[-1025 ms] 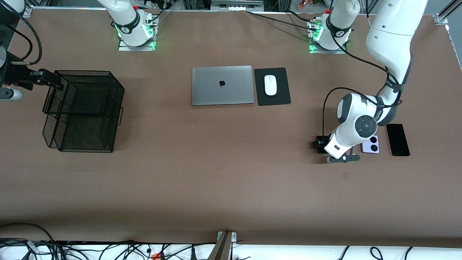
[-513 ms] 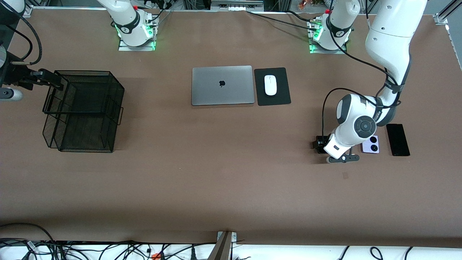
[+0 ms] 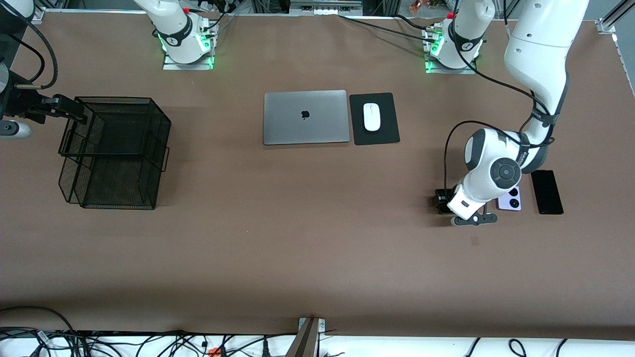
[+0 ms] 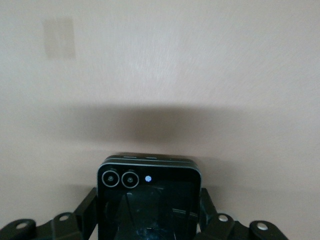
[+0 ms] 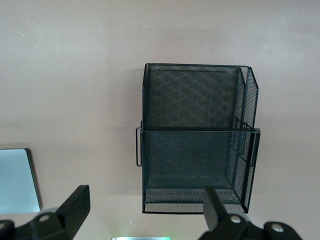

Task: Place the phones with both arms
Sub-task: 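Close the left gripper on the black flip phone and lift it, then carry the black flip phone with the left gripper beside the laptop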

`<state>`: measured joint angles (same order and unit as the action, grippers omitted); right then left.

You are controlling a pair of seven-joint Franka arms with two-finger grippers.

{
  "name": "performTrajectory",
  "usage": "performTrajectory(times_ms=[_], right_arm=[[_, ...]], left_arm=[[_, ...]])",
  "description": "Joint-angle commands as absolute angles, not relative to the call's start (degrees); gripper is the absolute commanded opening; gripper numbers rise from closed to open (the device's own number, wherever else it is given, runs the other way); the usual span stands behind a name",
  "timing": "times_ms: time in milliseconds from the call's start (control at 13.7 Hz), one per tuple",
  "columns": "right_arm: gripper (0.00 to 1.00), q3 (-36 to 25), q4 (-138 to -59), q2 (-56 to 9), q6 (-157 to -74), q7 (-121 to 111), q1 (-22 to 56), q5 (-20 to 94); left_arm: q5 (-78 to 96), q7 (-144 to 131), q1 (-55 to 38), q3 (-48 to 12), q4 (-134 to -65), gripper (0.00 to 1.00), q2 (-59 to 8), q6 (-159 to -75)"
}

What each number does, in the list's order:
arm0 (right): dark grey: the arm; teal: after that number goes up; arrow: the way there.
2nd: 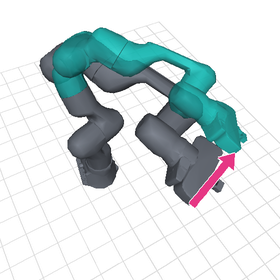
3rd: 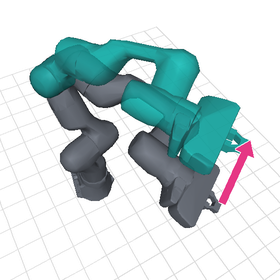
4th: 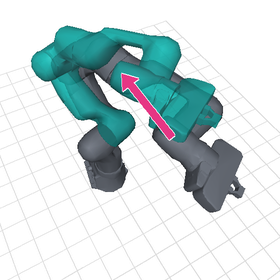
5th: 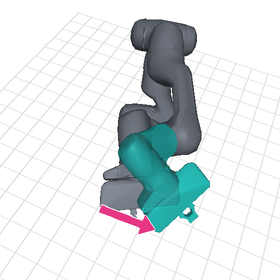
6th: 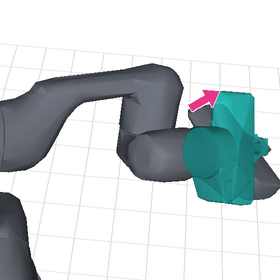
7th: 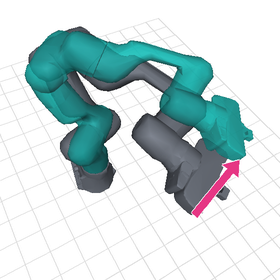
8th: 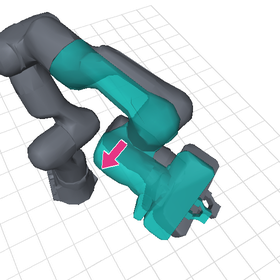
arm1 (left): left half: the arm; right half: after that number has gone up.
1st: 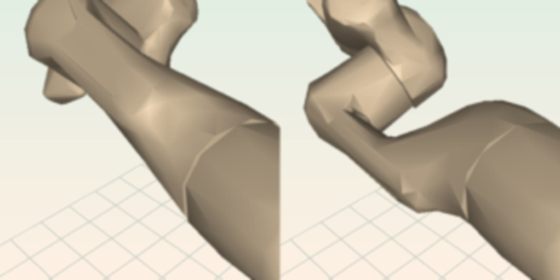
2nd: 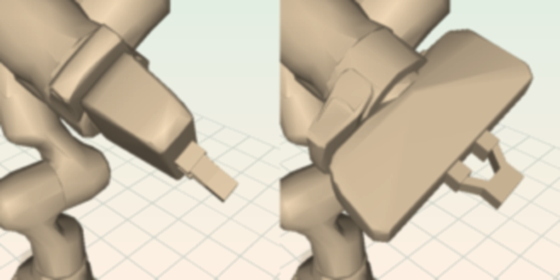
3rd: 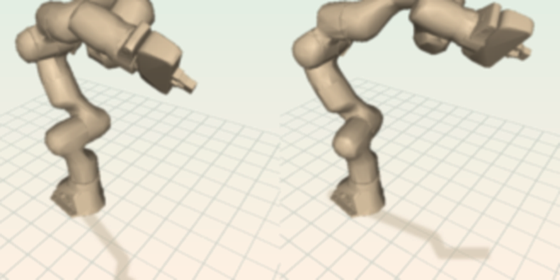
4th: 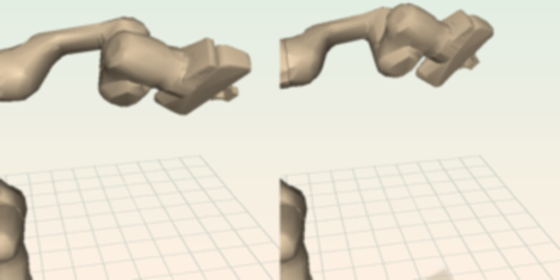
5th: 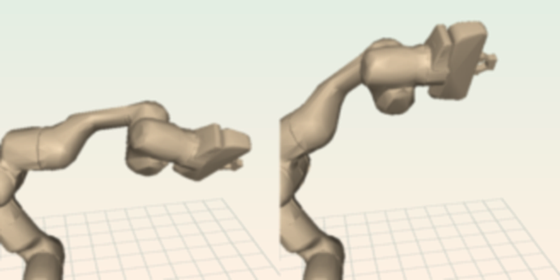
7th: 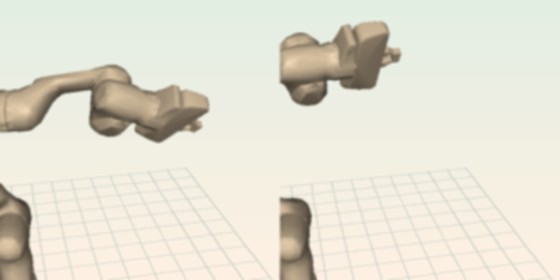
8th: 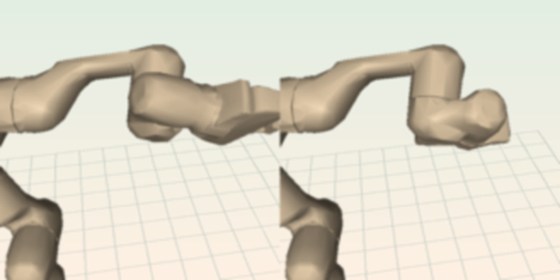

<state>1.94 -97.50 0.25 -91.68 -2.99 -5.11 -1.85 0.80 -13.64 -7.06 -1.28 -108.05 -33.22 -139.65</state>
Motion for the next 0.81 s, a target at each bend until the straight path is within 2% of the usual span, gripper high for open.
performTrajectory(times_ms=[0, 220, 439, 586, 732], right_arm=[[1.0, 1.76, -96.59, 0.0, -90.7, -3.87, -5.36, -0.7], [1.0, 1.76, -96.5, -0.09, -90.7, -3.87, -5.36, -0.79], [1.0, 1.41, -96.59, -0.09, -90.7, -3.87, -5.36, -0.79], [1.0, 1.41, -96.59, -0.09, -90.7, -3.87, -5.36, -0.79], [1.0, 1.41, -96.59, -0.09, -90.7, -3.87, -5.36, -0.79]], left_arm=[[3.67, -15.02, -7.29, -3.86, -103.47, 0.0, -29.97, -130.9], [4.66, -19.5, -8.08, -7.46, -97.39, 0.0, -29.97, -124.73], [4.22, -25.03, -8.61, -12.47, -95.54, 0.0, -29.97, -124.54], [4.39, -27.5, -11.41, -13.18, -94.75, 0.0, -30.06, -124.63], [4.13, -33.02, -15.45, -13.18, -90.9, 0.0, -31.54, -124.19]])
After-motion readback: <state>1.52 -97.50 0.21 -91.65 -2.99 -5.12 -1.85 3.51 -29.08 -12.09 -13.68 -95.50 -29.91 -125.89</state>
